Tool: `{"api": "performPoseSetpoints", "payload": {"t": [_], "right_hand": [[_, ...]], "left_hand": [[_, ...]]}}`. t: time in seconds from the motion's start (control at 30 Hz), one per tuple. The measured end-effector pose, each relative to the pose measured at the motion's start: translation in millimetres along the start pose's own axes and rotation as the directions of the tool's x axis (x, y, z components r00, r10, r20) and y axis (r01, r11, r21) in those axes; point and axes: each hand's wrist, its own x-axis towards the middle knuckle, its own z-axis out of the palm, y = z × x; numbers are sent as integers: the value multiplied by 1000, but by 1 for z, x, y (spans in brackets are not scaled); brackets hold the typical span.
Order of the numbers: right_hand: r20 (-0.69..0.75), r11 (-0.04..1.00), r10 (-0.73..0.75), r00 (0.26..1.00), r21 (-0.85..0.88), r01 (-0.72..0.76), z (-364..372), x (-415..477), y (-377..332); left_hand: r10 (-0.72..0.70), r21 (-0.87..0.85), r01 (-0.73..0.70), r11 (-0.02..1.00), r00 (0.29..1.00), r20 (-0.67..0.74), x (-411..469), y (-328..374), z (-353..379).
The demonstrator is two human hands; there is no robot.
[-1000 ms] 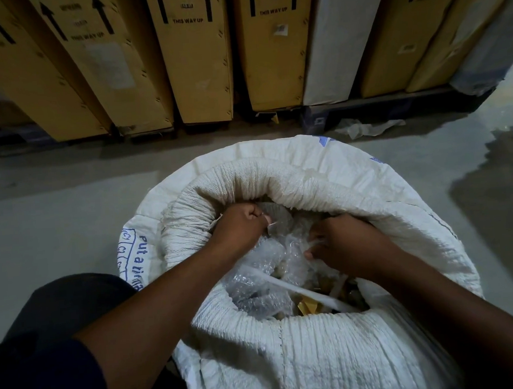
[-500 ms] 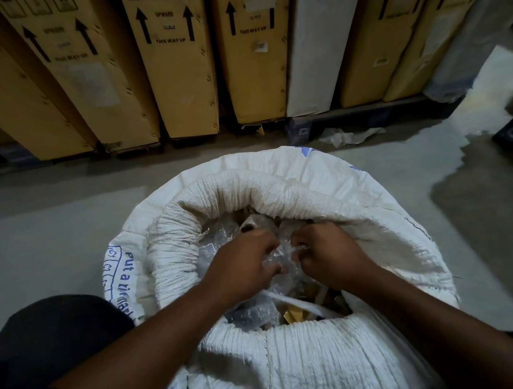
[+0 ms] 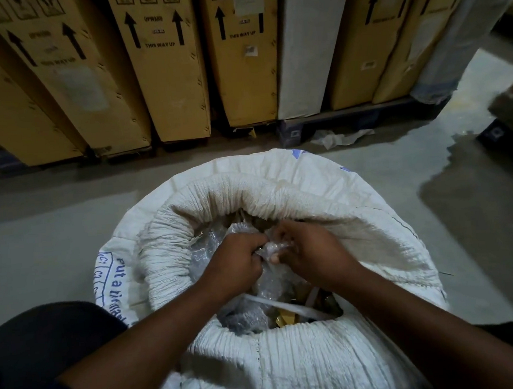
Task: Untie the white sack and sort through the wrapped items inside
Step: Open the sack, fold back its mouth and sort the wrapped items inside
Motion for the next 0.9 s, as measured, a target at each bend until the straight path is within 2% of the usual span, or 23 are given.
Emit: {"api": "performPoseSetpoints", "payload": {"t": [0.07, 0.1, 0.17, 0.23, 0.37, 0.53, 0.67, 0.77, 0.9], "right_hand": [[32, 996, -19, 999, -90, 22, -2, 0, 3], [35, 977, -74, 997, -199, 79, -2, -1, 4], [43, 872, -234, 971, -432, 229, 1, -2, 4], [81, 812, -290, 954, -507, 290, 4, -2, 1], [98, 821, -297, 950, -481, 306, 10, 2, 1], [-3, 845, -318, 948, -455, 282, 12, -3, -2], [-30, 893, -207, 978, -413, 177, 11, -2, 2], [-68, 961, -96, 993, -268, 75, 2, -2, 8], [154, 995, 69, 986, -83, -57, -10, 0, 18]], "left_hand": [[-8, 21, 8, 1000, 1000, -5, 1, 2, 0], [-21, 27, 21, 999, 1000, -5, 1, 3, -1], [-36, 41, 36, 998, 999, -1, 4, 4, -2], [-28, 48, 27, 998, 1000, 11, 5, 5, -3], [22, 47, -24, 999, 999, 28, 4, 12, -7], [63, 80, -61, 995, 998, -25, 4, 15, -10], [72, 92, -72, 993, 997, -2, 10, 17, -17], [-20, 194, 10, 981, 998, 52, 6, 14, -31], [-232, 495, 103, 863, 950, 208, -1, 7, -48]]}}
